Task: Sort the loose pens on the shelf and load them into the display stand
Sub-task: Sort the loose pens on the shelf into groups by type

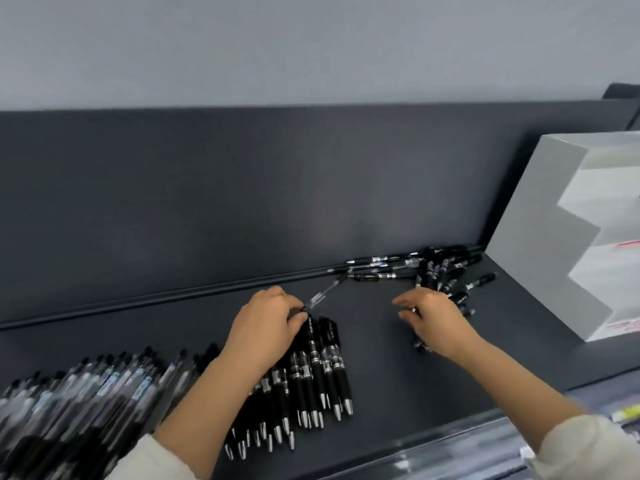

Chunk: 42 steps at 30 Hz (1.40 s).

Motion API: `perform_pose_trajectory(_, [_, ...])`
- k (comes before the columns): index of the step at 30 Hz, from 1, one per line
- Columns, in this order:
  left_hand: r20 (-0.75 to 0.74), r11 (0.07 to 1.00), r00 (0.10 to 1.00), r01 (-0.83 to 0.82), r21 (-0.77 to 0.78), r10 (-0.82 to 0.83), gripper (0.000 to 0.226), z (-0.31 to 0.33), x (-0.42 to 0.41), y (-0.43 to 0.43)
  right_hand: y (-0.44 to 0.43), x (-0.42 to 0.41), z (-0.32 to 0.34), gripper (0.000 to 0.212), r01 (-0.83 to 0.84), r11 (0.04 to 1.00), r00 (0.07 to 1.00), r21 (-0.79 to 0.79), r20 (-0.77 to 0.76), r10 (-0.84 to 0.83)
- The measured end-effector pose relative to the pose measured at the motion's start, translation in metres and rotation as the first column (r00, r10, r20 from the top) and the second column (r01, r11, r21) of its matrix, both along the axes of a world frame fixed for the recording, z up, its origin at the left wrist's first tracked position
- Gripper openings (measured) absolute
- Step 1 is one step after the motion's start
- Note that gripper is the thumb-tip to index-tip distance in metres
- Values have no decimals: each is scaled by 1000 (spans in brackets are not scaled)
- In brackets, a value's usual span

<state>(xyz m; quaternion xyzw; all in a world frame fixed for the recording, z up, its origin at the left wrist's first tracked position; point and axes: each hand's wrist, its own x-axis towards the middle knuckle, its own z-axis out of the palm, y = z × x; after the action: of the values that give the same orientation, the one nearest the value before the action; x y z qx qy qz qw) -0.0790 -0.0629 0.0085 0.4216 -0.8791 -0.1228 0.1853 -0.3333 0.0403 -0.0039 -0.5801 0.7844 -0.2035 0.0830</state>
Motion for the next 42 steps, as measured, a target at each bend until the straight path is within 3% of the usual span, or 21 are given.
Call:
perform_pose_trajectory(10, [254, 992, 967, -64, 111, 34, 23, -18, -74, -49, 46, -52, -9, 28, 157, 988, 987, -7, -43, -157])
perform_pose_trajectory(14, [262, 977, 960, -142, 157, 97, 16, -16, -80, -54, 56, -62, -9, 32, 176, 984, 983, 9, -56, -175])
perform_pose_trajectory(16, [190, 973, 974, -156, 169, 124, 13, -14, -80, -53, 58, -64, -11, 34, 169, 986, 984, 13, -52, -168])
perform_pose_trajectory(20, [-144, 966, 978, -116, 232, 152, 6, 2, -81, -44, 56, -66, -13, 34, 162, 987, 985, 8, -57, -162])
perform_pose_trajectory(25, [-447, 977, 886, -29, 210, 122, 10, 31, -81, -16, 56, -69, -15, 30, 153, 987, 985, 47, -90, -149])
perform_pose_trajectory(29, [-564, 938, 813, 67, 339, 145, 6, 37, -77, -2, 55, -70, -16, 23, 87, 992, 977, 92, -203, -67])
perform_pose_trajectory(33, [-581, 871, 792, 139, 472, 188, 4, 35, -75, 11, 52, -71, -13, 18, -8, 992, 968, 124, -248, 39])
perform_pose_trajectory(42, [-461, 838, 850, 42, 544, 256, 18, 20, -44, 19, 56, -34, -8, 13, -132, 988, 988, 84, -70, 138])
